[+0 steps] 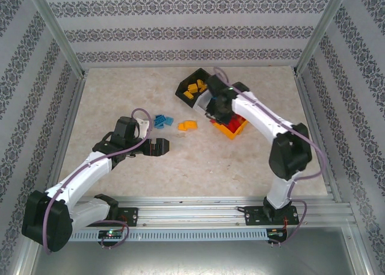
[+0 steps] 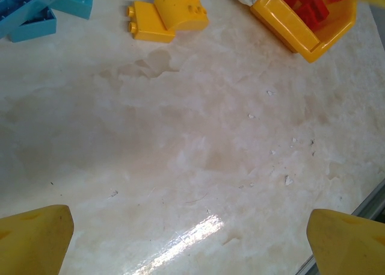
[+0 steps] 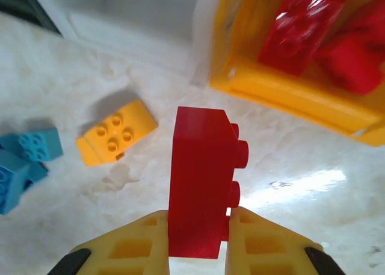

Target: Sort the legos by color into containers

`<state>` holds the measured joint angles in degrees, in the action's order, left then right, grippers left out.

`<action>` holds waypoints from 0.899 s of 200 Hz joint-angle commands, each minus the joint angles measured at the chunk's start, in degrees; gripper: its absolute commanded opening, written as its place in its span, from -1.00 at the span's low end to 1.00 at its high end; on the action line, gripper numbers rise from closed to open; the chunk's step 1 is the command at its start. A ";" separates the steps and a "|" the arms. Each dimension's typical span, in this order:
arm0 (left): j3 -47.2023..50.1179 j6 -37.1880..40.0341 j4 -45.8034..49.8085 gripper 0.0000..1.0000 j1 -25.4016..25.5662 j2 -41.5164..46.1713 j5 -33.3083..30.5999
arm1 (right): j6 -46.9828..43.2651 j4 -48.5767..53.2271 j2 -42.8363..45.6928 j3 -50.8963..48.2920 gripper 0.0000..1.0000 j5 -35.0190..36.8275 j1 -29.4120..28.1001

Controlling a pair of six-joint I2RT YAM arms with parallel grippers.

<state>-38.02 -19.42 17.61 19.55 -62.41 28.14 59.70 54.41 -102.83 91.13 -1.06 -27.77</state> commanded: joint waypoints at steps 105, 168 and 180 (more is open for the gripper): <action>-1.39 1.05 2.78 1.00 0.98 -3.71 0.05 | -9.66 -2.13 -7.46 -1.67 -0.56 -1.42 14.17; -1.77 1.07 3.99 1.00 0.93 -4.83 -1.19 | -11.07 0.38 -5.99 2.74 0.12 0.73 12.71; -1.87 1.20 4.30 1.00 0.95 -4.45 -1.75 | -11.67 1.66 -6.04 5.33 0.18 1.14 11.05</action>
<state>-38.20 -19.44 19.40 19.57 -67.46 27.94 49.30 52.77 -109.97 91.66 -2.00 -14.28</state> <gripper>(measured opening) 0.999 0.565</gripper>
